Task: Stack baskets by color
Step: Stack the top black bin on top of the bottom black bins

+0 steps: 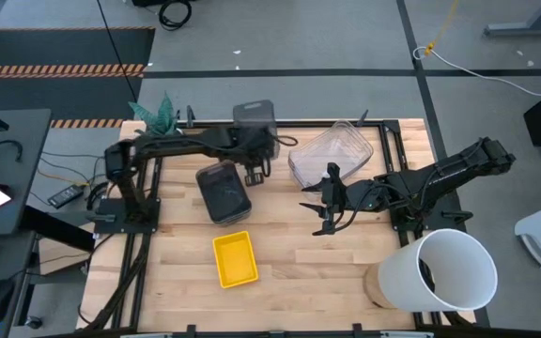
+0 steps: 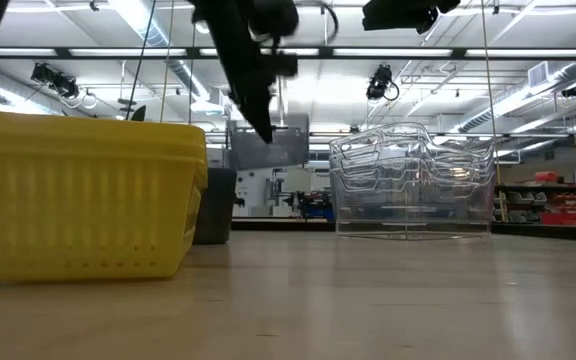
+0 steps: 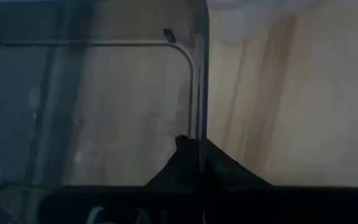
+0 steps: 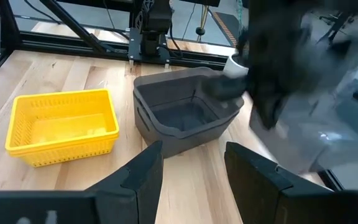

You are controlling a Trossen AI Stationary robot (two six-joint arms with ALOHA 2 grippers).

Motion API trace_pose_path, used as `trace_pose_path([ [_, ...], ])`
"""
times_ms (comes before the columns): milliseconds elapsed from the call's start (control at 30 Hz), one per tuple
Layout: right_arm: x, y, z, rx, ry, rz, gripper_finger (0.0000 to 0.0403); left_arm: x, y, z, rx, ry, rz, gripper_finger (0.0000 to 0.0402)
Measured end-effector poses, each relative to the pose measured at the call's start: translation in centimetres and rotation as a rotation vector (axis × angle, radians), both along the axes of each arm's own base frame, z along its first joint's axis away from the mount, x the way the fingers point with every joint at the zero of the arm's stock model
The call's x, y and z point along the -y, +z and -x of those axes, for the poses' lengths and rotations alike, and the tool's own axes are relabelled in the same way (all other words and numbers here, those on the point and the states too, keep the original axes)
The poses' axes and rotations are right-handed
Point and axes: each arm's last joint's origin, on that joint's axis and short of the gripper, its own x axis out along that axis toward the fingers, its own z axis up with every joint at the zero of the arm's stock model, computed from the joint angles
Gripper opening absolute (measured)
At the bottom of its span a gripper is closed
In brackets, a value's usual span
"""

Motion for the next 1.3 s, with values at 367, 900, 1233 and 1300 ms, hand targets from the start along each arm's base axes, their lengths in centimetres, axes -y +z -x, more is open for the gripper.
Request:
trace_pose_path([
  [367, 0.0, 0.0, 0.0, -0.001, 0.000, 0.000, 0.0177, 6.6, 6.7, 3.3, 0.097, 0.084, 0.122, 0.0003],
  [900, -0.1, 0.0, 0.0, 0.001, 0.004, -0.010, 0.0177, 14.7, 6.3, 5.1, 0.028, 0.171, 0.163, 0.0004],
  [1233, -0.1, 0.0, 0.0, 0.001, 0.005, -0.011, 0.0177, 17.4, 4.6, 6.1, -0.003, 0.254, 0.182, 0.0005],
  [1300, -0.1, 0.0, 0.0, 0.001, 0.006, -0.011, 0.0177, 17.7, 3.9, 6.3, -0.023, 0.266, 0.179, 0.0005],
])
